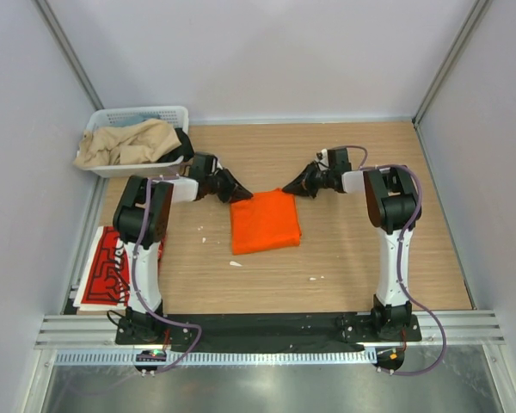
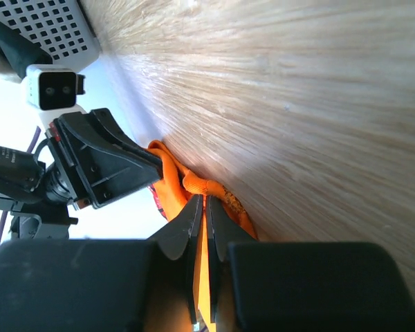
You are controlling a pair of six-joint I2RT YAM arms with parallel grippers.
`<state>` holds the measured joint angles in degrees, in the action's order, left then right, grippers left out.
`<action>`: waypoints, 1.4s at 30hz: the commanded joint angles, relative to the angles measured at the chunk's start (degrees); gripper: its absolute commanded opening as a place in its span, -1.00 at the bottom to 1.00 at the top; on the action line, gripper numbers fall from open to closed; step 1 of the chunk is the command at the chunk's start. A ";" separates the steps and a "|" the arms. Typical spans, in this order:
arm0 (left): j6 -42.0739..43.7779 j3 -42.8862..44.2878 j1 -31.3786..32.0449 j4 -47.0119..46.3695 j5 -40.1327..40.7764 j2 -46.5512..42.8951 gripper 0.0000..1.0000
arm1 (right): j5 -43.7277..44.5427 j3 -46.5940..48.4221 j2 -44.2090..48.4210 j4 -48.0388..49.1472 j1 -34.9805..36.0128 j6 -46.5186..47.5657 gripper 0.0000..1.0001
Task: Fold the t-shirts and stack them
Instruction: Fold the tshirt
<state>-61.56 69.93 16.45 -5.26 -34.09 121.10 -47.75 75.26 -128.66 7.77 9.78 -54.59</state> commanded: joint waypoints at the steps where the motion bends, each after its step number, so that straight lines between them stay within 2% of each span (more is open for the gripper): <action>1: 4.78 2.40 -1.77 5.08 1.57 1.24 -0.71 | 3.80 2.16 -1.42 -4.42 -1.25 2.02 -0.77; 4: 6.01 3.54 -3.00 8.32 1.83 0.28 -0.71 | 3.71 4.88 -0.54 -9.68 -1.87 5.45 -0.76; 7: 9.26 6.53 -2.74 14.90 2.44 -2.79 -0.55 | 4.58 8.66 0.60 -16.80 -1.87 10.88 -0.73; 8: 10.48 7.32 -2.39 16.75 3.92 -5.58 -0.41 | 5.29 10.32 1.82 -20.48 -1.87 12.38 -0.70; 10: 15.05 10.13 -1.86 23.40 6.47 -8.23 -0.30 | 8.43 12.09 3.41 -24.27 -1.87 15.20 -0.68; 12: 17.69 12.50 -1.33 27.82 10.35 -11.84 -0.11 | 10.73 14.38 5.61 -29.55 -1.96 19.51 -0.63; 16: 20.86 11.37 -1.33 32.15 12.03 -17.99 -0.05 | 13.64 16.41 9.12 -35.80 -1.52 24.08 -0.47; 19: 18.94 6.99 -0.72 29.01 9.49 -20.90 -0.17 | 12.69 13.69 13.77 -36.86 -0.38 25.41 -0.36; 21: 16.13 3.74 1.04 25.93 7.82 -21.08 -0.29 | 7.96 9.57 16.76 -35.46 1.81 25.23 -0.33; 24: 9.81 1.53 3.85 15.04 1.67 -18.45 -0.49 | 3.81 0.87 20.54 -32.48 4.02 24.62 -0.37; 25: 8.40 1.87 4.55 10.58 -0.09 -16.01 -0.55 | 3.37 -1.67 23.25 -31.25 4.19 24.18 -0.48; 26: 7.34 3.09 5.86 8.62 -0.80 -14.76 -0.59 | 2.93 -6.57 24.76 -28.10 4.19 23.57 -0.59; 29: 4.44 6.00 7.89 3.95 -1.86 -8.98 -0.66 | -0.93 -13.27 26.88 -21.69 4.28 21.11 -0.82; 32: 1.19 9.60 9.12 0.35 -3.00 -2.74 -0.68 | -6.56 -16.54 24.96 -14.66 4.63 17.94 -0.96; 36: -4.61 10.40 9.39 -5.81 -3.27 3.17 -0.75 | -10.69 -17.08 19.86 -9.01 5.51 15.57 -0.98; 42: -4.36 11.45 9.30 -2.84 -0.64 7.74 -0.81 | -11.93 -17.96 14.85 -8.03 5.60 16.00 -0.98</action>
<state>-64.84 78.91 26.00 -6.28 -35.24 127.68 -56.47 57.87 -112.97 -4.16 15.05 -37.89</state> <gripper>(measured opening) 0.100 0.026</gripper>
